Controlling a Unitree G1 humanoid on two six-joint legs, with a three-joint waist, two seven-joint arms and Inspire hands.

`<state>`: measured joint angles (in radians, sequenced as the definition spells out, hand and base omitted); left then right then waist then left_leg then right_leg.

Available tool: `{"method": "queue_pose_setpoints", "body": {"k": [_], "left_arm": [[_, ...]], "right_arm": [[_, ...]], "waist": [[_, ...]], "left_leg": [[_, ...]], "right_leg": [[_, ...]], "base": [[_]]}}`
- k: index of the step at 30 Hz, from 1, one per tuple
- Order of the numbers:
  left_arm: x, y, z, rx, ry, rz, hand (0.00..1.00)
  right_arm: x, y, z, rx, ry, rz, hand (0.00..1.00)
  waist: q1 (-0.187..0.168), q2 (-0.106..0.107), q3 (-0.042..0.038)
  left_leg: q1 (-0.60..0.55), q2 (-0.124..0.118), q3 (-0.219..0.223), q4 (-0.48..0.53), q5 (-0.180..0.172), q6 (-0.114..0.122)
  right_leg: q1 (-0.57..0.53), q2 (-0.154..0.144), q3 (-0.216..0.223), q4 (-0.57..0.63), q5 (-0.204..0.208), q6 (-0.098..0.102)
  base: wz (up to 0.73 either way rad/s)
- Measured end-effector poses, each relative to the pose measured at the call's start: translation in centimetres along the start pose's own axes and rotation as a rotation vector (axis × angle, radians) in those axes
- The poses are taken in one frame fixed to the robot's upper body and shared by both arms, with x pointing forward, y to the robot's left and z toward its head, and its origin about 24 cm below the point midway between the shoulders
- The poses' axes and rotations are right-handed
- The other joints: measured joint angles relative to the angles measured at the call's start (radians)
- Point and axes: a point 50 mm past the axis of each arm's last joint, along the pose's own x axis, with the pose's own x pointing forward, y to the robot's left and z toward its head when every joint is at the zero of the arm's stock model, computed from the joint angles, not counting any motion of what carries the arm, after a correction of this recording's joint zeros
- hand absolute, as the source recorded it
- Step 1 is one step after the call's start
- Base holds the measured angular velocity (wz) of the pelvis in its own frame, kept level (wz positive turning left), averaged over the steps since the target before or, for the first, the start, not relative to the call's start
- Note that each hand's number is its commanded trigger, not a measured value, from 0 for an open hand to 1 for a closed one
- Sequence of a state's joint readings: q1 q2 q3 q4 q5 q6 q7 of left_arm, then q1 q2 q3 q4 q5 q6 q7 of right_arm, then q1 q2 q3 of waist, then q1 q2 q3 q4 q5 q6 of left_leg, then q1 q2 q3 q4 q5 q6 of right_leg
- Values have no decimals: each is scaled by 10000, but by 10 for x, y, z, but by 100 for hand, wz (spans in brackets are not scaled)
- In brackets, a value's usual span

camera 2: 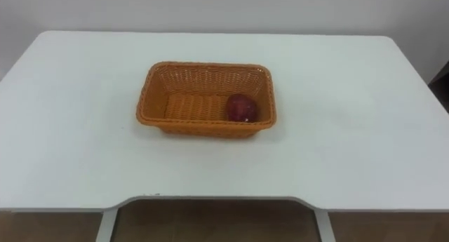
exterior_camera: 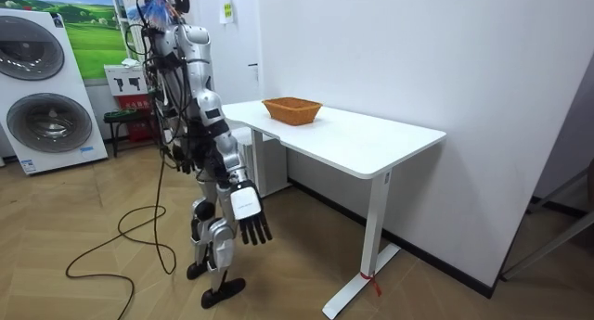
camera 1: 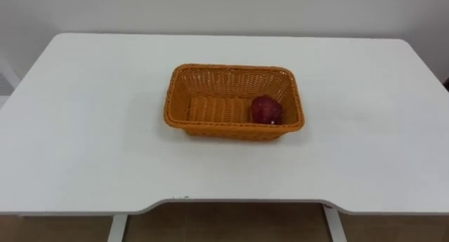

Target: Pick and place apple

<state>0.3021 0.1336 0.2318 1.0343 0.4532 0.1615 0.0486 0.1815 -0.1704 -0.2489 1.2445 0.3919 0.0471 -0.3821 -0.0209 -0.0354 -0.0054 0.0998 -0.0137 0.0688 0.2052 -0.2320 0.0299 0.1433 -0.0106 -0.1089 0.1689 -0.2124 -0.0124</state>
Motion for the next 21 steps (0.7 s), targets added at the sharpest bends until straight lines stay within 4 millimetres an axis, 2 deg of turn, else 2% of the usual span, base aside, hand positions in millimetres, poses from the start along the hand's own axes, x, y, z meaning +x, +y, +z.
{"method": "queue_pose_setpoints", "body": {"k": [7,10,16,21], "left_arm": [[0,-7,4,-50,-10,-242,0],[0,-9,3,-18,69,-399,0],[0,-16,3,433,205,-607,0],[0,-20,9,798,59,-719,0]], "right_arm": [[-1,5,-22,-1081,836,1303,0],[-2,9,-21,-1964,631,1506,0],[-4,14,-19,-4997,112,1691,0],[-5,19,-17,-6044,-134,1878,0]], "waist": [[-16,102,52],[13,85,69],[30,152,73],[36,226,74]], "left_leg": [[192,-8,35,4,-1,-1],[204,-5,63,15,-3,0],[160,-20,-23,10,-18,23],[164,-28,-11,9,-15,19]], "right_leg": [[148,-10,21,4,-24,-5],[135,-5,88,1,-35,-4],[128,-28,23,17,-45,14],[139,-23,5,17,-45,13]], "base": [[1],[-1],[3],[0]]}}
